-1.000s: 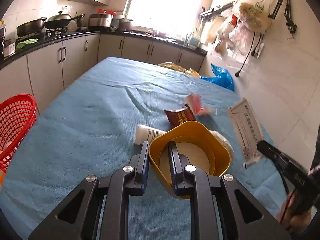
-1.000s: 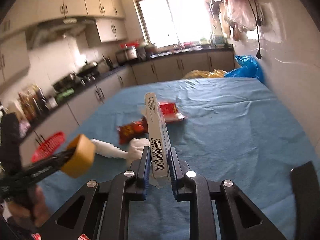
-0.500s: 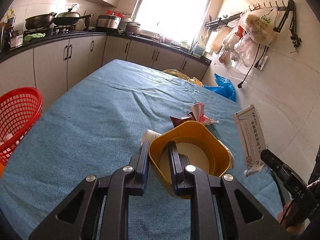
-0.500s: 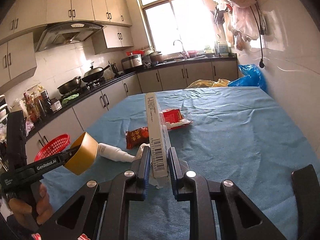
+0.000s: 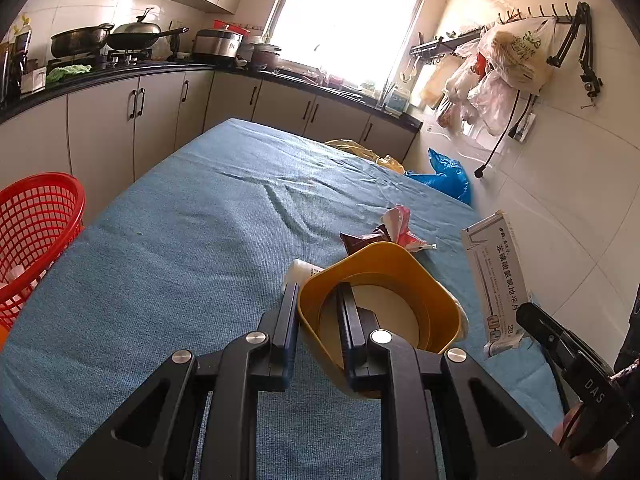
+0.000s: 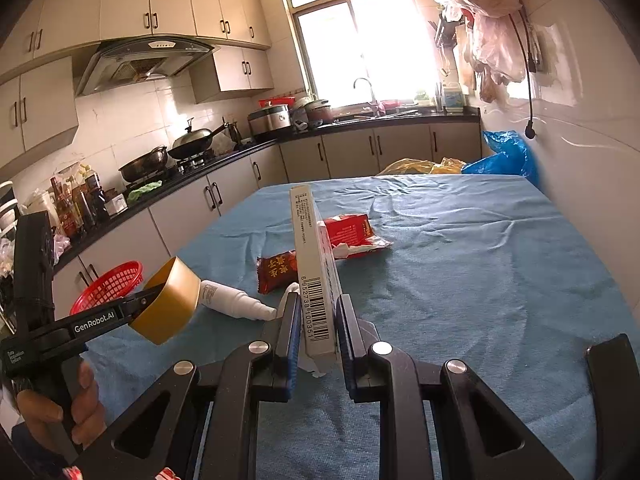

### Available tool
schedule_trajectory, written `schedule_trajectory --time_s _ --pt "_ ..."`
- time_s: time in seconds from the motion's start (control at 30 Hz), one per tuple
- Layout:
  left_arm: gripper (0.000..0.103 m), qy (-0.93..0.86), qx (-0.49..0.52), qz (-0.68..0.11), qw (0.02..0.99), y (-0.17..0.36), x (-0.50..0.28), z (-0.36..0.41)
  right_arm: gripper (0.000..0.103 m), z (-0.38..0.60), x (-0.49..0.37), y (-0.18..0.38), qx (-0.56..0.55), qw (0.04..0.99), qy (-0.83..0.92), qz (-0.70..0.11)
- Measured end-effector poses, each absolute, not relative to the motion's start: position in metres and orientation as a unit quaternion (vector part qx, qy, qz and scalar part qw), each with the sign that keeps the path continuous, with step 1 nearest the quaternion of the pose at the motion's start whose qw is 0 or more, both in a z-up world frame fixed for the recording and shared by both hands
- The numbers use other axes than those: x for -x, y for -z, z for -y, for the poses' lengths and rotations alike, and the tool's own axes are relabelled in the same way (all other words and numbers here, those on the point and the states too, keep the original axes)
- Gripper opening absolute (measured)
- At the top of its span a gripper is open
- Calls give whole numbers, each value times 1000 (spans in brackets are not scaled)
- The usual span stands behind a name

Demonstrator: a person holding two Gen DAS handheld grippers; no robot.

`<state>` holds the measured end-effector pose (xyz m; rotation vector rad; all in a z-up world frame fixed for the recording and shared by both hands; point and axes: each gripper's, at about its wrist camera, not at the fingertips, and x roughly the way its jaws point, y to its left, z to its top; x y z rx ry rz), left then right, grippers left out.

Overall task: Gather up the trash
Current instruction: 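Lift the yellow bowl with the left gripper while the right gripper lifts the white box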

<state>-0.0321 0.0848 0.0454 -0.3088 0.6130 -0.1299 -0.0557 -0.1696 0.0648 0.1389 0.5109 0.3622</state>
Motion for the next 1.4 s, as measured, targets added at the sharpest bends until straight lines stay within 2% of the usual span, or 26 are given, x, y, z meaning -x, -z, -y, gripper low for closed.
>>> schedule_trajectory --time_s 1.4 --pt "18 65 153 -301 939 -45 31 -88 19 166 55 -63 -65 949 -180 -252"
